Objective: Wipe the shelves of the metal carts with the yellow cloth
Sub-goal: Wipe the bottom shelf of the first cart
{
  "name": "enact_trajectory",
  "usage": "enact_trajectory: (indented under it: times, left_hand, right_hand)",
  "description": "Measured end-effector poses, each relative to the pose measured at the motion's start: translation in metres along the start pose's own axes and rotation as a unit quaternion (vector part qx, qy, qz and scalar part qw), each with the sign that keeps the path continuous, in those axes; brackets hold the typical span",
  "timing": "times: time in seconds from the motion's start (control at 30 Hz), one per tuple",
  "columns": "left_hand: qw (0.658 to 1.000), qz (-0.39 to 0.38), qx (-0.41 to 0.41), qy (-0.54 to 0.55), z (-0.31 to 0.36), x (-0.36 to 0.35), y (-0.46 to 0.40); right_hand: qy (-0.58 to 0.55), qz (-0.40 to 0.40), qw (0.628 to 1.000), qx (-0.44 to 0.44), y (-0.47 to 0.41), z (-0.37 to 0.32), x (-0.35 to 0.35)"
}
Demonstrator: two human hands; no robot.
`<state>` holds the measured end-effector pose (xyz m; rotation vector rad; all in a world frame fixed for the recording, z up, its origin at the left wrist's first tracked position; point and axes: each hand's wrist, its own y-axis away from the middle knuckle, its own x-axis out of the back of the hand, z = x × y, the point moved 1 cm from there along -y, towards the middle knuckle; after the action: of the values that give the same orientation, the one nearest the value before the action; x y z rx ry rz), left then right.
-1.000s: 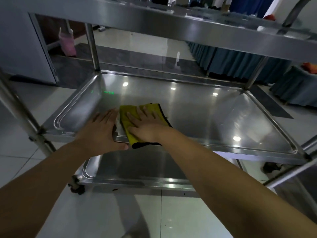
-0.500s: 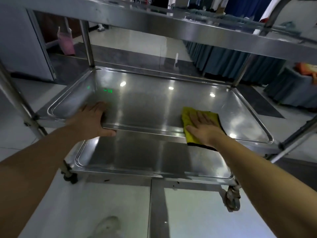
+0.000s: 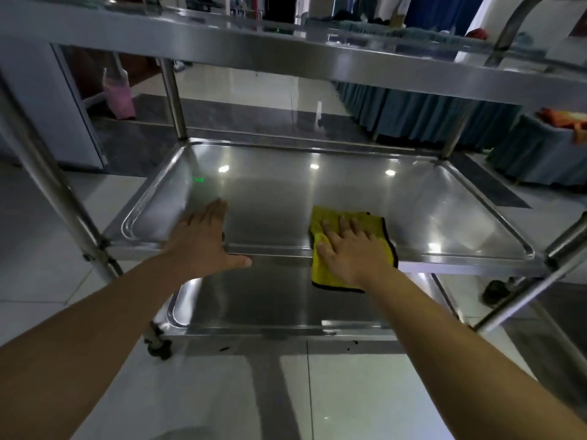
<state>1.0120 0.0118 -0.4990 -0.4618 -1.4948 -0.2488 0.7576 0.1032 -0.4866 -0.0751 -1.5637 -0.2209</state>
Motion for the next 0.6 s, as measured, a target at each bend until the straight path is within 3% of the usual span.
enact_trajectory:
  times: [0.17,0.33,0.6]
  left_hand:
    - [0.996,-0.004,-0.091,0.025,-0.026,-0.004,0.005]
    - [0.992,0.012,-0.115,-0.043,-0.110,-0.001,0.016]
    - [0.986,0.040,-0.159,-0.004,-0.136,-0.018,0.017]
  right_hand:
    - [-0.015,-0.044,0.997,0.062,-0.034,-0.098,0.003]
    - [-0.024,-0.083,0.993,0.079,-0.056,-0.109,0.006]
    - [0.010,-0.036,0.998,-0.044,-0.109,-0.088,0.009]
